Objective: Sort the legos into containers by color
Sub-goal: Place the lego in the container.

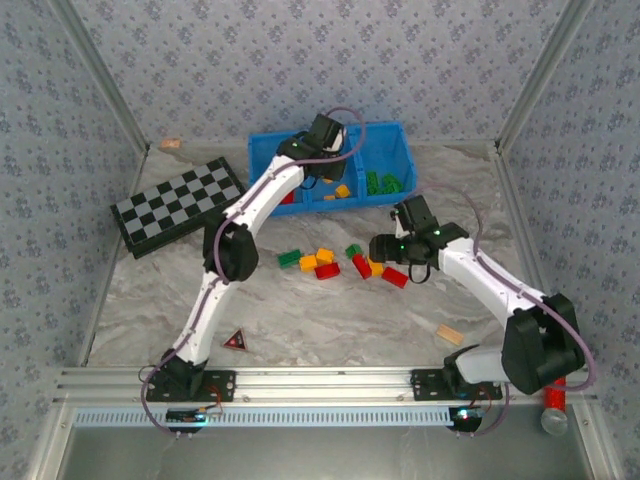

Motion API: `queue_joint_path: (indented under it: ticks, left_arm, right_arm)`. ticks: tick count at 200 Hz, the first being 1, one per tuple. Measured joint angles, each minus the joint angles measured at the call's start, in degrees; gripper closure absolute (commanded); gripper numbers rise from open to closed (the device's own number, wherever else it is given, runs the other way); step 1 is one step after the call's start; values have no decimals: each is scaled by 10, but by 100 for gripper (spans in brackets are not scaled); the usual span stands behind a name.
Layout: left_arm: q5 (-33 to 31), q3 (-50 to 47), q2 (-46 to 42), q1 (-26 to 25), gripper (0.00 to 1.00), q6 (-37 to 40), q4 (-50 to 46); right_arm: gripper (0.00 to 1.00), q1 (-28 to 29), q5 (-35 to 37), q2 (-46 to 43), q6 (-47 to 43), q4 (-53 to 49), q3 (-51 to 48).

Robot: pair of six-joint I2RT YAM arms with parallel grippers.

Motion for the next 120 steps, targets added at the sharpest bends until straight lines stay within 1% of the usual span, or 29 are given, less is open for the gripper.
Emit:
queue_joint_path:
  ticks: [61,120]
  left_arm:
    - [-10,47,48,0,72,-11,-4]
    - [-10,65,81,0,71,-23,-4]
  right_arm:
    - [23,4,9,49,-17,14,42]
    - [23,29,11,96,-24,31,66]
